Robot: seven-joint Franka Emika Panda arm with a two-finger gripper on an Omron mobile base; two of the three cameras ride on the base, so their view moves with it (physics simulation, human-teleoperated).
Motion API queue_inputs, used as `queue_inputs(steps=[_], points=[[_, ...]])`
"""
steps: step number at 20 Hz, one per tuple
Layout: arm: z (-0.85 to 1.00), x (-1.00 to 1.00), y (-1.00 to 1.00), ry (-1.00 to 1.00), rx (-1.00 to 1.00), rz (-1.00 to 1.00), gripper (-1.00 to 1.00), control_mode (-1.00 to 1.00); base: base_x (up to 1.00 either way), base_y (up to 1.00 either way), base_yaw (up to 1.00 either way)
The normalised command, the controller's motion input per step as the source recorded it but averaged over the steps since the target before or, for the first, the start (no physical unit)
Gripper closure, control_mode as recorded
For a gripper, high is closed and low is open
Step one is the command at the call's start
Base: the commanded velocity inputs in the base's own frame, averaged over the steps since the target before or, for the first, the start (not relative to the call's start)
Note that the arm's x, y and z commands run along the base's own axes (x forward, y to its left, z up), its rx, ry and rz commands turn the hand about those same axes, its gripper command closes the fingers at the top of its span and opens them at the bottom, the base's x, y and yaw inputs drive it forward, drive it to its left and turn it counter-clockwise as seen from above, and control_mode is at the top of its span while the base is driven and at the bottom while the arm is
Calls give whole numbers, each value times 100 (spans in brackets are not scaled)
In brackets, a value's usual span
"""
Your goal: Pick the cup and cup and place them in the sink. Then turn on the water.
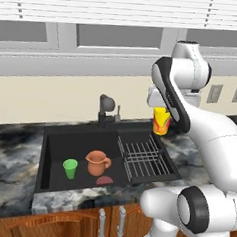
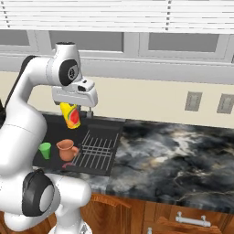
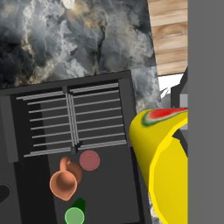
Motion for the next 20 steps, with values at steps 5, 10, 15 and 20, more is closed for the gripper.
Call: queue_inputs(steps=[5,10,15,20], points=[[0,0,0,0,0,0,100,100,0,-21,0],[0,0,0,0,0,0,100,100,1,-38,0],[0,0,0,0,0,0,100,100,0,-56,0],[0,0,0,0,0,0,100,100,0,-33,0]])
